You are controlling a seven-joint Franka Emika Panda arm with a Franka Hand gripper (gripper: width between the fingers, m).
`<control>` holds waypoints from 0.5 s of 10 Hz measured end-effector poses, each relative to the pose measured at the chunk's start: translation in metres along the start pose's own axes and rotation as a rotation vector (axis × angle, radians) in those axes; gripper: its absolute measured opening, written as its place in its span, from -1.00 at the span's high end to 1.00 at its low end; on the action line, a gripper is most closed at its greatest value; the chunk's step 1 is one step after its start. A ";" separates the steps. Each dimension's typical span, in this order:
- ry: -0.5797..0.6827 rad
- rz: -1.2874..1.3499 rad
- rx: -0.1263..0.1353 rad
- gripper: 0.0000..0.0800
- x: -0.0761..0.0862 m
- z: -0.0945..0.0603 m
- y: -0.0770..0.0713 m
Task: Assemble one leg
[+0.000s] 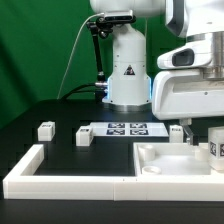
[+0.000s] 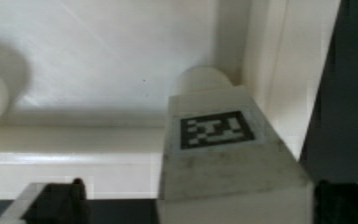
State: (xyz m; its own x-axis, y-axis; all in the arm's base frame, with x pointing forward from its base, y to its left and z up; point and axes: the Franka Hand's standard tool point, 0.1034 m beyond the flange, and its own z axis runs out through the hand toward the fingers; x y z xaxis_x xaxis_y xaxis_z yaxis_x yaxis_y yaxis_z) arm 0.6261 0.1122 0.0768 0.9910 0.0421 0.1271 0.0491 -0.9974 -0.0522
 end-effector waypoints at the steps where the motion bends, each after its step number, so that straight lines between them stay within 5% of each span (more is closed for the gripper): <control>1: 0.000 0.001 0.000 0.04 0.000 0.000 0.000; 2: 0.000 0.001 0.000 0.04 0.000 0.000 0.000; 3: 0.000 0.009 0.000 0.27 0.000 0.000 0.000; 5: 0.001 0.093 0.007 0.27 0.000 0.000 -0.001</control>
Offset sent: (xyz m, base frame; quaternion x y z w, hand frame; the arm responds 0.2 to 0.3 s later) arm 0.0000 0.0000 0.0000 0.0000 0.0000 0.0799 0.9968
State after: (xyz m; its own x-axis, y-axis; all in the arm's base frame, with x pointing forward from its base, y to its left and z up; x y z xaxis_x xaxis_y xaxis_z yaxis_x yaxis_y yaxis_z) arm 0.6257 0.1127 0.0766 0.9912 -0.0508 0.1222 -0.0423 -0.9966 -0.0708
